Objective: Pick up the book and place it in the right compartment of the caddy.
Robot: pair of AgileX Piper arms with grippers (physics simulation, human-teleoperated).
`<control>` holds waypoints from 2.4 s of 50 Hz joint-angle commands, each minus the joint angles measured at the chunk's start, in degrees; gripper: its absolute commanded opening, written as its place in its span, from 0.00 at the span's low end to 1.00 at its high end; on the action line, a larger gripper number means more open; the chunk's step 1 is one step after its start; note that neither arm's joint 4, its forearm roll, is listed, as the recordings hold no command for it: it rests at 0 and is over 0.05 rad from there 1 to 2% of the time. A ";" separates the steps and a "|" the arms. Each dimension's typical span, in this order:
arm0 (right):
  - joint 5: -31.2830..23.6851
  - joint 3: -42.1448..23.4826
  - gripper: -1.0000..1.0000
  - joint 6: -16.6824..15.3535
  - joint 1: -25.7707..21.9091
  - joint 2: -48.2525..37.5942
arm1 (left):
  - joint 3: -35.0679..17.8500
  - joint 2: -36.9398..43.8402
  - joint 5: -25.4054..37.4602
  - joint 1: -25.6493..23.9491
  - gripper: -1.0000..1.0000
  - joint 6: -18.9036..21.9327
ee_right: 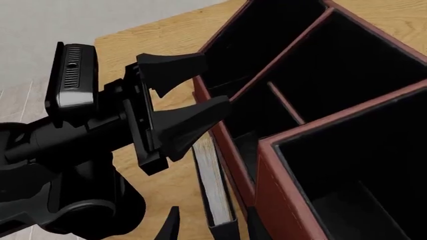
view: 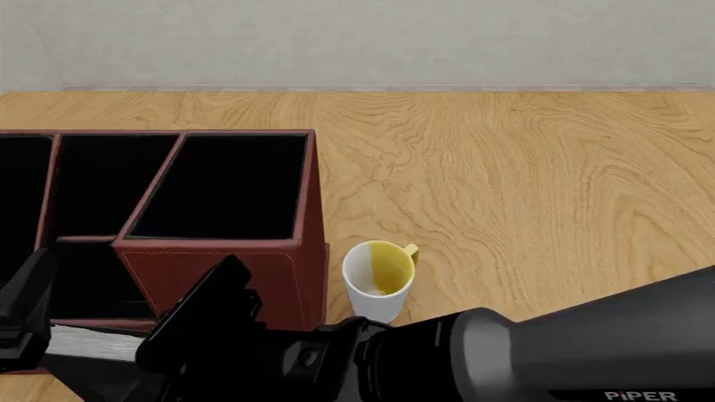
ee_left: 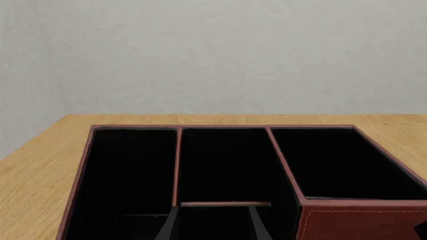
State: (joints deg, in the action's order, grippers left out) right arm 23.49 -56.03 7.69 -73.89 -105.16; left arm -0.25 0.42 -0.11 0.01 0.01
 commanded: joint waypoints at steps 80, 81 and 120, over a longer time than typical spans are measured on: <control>3.16 -1.16 0.00 2.48 -0.84 -5.35 | 0.00 -0.01 0.00 0.00 1.00 0.00; 3.16 -1.16 0.00 2.48 -0.84 -5.35 | 0.00 -0.01 0.00 0.00 1.00 0.00; 0.37 2.81 0.00 1.69 -1.80 1.62 | 0.00 -0.01 0.00 0.00 1.00 0.01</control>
State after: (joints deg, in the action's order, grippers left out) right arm 24.76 -54.26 8.35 -75.79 -106.11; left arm -0.25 0.42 -0.11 0.01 0.01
